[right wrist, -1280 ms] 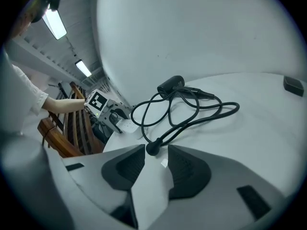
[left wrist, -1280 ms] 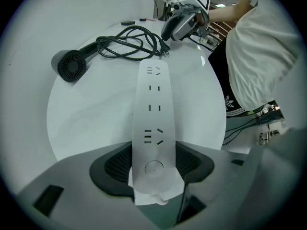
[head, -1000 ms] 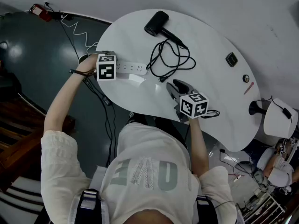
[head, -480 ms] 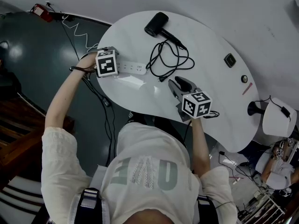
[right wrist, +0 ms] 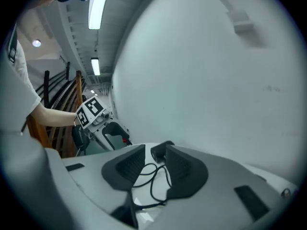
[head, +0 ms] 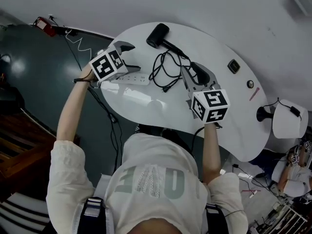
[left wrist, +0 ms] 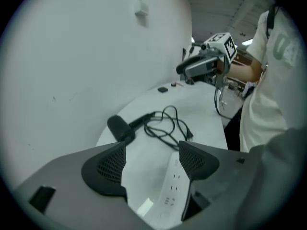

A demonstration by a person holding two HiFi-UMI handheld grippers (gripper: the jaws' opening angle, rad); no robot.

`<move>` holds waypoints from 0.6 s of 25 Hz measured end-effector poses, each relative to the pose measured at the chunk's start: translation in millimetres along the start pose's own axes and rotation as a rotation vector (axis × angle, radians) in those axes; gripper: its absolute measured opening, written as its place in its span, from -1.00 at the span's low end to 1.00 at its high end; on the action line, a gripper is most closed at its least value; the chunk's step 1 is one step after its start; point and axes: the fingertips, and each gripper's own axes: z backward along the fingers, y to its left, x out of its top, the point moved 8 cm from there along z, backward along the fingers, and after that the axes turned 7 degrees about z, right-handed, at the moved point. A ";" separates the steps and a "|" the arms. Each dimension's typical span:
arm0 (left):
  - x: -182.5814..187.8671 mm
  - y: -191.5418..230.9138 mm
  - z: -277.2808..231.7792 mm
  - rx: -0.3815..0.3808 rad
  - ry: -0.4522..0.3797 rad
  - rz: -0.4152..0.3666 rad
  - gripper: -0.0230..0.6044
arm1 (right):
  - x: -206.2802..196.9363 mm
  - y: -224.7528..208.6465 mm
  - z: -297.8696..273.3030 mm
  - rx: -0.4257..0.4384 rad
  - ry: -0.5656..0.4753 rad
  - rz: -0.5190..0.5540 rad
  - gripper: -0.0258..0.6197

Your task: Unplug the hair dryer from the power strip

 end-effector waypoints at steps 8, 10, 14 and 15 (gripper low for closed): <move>114.5 -50.9 65.8 0.022 -0.726 0.212 -0.45 | 83.6 -7.6 50.2 -0.263 -0.247 0.075 -0.89; 128.3 -67.3 75.4 0.107 -0.821 0.257 -0.91 | 95.8 -0.8 64.1 -0.301 -0.306 0.116 -0.91; 146.8 -96.8 92.6 0.363 -0.929 0.313 -0.91 | 105.7 13.4 84.6 -0.363 -0.392 0.175 -0.91; 147.1 -102.9 97.4 0.427 -0.946 0.348 -0.91 | 104.3 16.6 88.4 -0.380 -0.405 0.174 -0.91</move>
